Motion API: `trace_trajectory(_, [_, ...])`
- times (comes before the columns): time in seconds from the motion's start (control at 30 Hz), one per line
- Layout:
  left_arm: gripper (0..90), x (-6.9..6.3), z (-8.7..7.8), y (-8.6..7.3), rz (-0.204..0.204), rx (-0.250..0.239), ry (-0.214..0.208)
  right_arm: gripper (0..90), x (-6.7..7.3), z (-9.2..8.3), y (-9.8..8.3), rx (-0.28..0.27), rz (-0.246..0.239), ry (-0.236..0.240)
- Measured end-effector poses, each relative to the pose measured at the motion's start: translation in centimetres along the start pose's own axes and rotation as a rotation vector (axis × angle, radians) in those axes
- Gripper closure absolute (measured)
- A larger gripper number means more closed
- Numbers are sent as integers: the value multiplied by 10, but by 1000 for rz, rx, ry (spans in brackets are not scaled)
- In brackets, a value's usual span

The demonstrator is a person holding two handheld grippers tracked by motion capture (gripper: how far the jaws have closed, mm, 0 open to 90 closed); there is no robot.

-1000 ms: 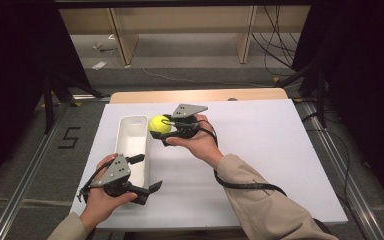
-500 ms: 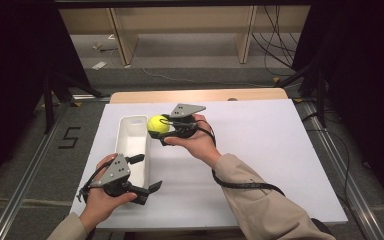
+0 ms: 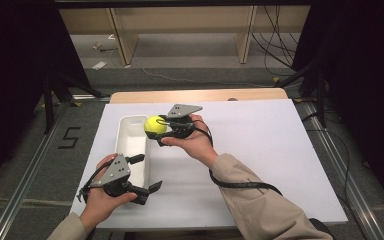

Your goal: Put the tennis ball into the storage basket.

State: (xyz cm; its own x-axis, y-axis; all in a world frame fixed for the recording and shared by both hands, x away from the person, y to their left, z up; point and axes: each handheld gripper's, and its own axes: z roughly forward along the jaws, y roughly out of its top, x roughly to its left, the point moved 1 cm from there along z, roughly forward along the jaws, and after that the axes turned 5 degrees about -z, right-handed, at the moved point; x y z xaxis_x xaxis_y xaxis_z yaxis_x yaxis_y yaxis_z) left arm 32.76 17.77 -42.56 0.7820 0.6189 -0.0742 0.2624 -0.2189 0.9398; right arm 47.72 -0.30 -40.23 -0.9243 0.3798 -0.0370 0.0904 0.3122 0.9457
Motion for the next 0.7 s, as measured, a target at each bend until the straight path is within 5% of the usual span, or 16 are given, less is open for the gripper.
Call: trace_trajectory(0.7, [7,0,0,0,0,0,-2,271,3,9,3,3,0,13])
